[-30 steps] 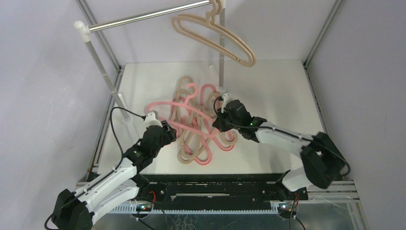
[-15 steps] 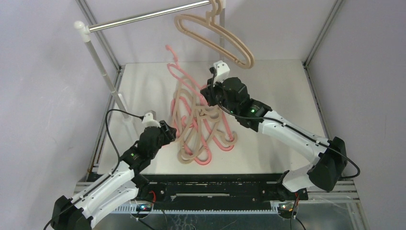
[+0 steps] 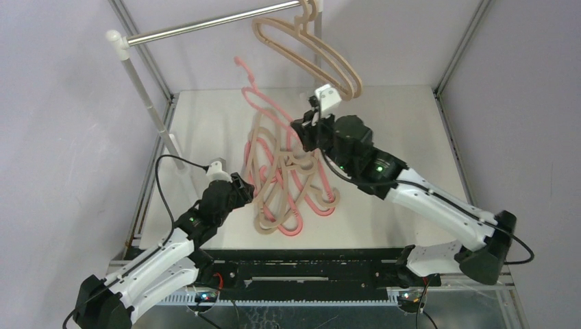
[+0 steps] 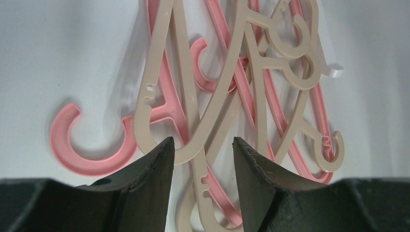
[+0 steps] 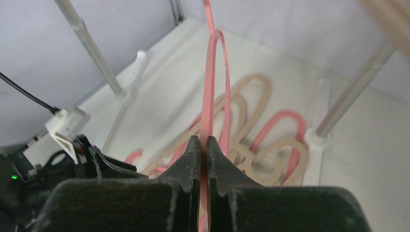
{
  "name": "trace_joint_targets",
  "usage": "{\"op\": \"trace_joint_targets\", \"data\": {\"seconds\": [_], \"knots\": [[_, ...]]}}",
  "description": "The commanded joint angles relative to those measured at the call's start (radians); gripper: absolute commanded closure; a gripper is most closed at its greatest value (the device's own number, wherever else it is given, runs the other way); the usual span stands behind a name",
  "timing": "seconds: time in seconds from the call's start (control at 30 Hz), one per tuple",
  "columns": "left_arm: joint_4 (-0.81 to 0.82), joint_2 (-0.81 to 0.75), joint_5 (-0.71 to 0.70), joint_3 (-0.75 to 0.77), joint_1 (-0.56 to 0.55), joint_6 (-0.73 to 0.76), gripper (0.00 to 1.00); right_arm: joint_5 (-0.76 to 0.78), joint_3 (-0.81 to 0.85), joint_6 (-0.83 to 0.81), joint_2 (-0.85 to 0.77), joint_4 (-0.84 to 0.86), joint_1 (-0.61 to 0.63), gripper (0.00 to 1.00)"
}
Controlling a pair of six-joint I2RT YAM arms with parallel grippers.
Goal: Organize the hangers
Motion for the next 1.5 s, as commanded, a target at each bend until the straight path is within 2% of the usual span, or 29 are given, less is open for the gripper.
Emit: {"op": "trace_joint_targets", "data": {"seconds": [0.0, 0.53, 1.17, 1.47], "knots": [[0.056, 0.021, 0.014, -0.014, -0.003, 0.011, 0.47, 0.074, 0.074, -0.074, -0.112, 0.11, 0.01, 1.0], [0.074, 0.038, 0.009, -0.017, -0.003, 0.014, 0.47, 0.018, 0.15, -0.099, -0.094, 0.183, 0.014, 1.0], [0.113, 0.085, 0.023, -0.027, -0.003, 0.012, 0.47, 0.042, 0.024, -0.111, -0.213, 0.199, 0.081, 1.0], [0.119, 0.093, 0.018, -0.028, -0.003, 0.014, 0.47, 0.014, 0.026, -0.119, -0.195, 0.267, 0.1, 1.0]]}}
